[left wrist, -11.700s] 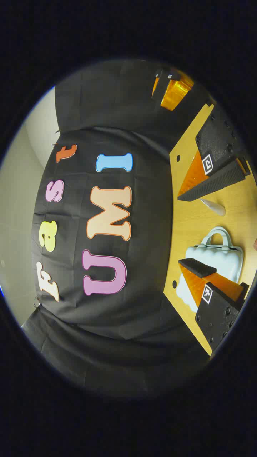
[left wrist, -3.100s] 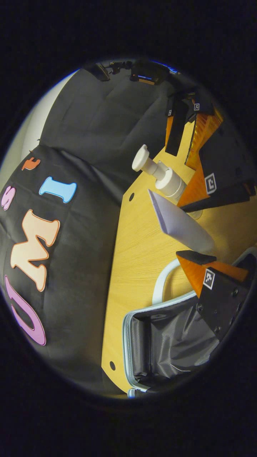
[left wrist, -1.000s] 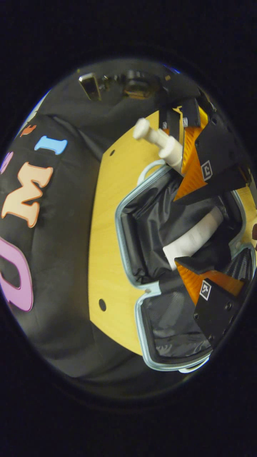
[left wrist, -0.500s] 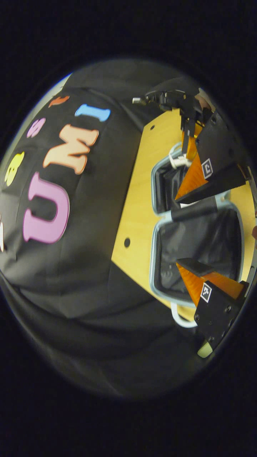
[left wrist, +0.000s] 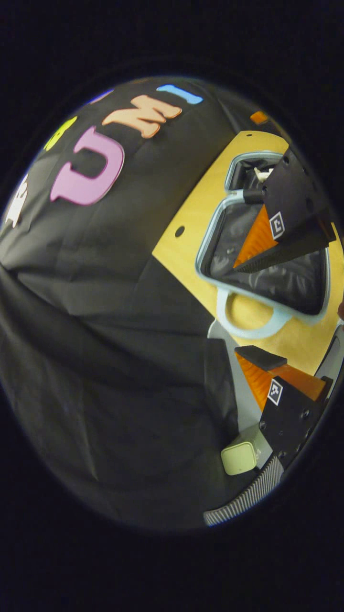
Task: First open the suitcase, pack the skin care products into it, and then close the suitcase.
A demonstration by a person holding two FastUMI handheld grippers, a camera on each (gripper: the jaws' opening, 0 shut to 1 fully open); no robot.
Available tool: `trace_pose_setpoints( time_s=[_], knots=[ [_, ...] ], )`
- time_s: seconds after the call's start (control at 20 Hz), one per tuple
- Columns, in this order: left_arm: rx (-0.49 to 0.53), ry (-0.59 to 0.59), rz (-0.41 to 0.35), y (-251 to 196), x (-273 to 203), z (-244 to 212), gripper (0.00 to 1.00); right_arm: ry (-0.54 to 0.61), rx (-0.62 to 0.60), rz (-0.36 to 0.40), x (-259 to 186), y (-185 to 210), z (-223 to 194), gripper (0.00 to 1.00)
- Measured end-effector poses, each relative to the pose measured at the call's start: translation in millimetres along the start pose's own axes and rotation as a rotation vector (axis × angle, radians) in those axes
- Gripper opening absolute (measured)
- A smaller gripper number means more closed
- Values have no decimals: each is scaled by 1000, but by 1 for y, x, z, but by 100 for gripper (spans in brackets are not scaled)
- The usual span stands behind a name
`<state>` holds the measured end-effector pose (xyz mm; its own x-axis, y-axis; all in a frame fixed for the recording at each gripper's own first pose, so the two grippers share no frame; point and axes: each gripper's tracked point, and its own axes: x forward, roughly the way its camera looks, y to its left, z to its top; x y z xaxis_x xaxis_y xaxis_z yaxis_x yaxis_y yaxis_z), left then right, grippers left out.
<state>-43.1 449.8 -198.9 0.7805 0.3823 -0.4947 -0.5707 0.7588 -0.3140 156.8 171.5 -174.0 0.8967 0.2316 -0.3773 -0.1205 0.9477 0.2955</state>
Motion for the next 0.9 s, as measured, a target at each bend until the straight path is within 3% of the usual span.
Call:
trace_pose_setpoints(
  time_s=[0.45,0.6,0.8,0.9],
  knots=[
    [-168,179,-17,29,59,-51,89,-87,-106,-195,-78,-72,45,98],
    [-210,233,-32,27,71,-66,66,-70,-76,-224,-93,-81,40,98],
    [-247,260,-75,15,77,-59,10,-49,-116,-260,-107,-91,36,98],
    [-248,252,-97,7,75,-53,7,-48,-137,-265,-110,-92,36,98]
  ],
)
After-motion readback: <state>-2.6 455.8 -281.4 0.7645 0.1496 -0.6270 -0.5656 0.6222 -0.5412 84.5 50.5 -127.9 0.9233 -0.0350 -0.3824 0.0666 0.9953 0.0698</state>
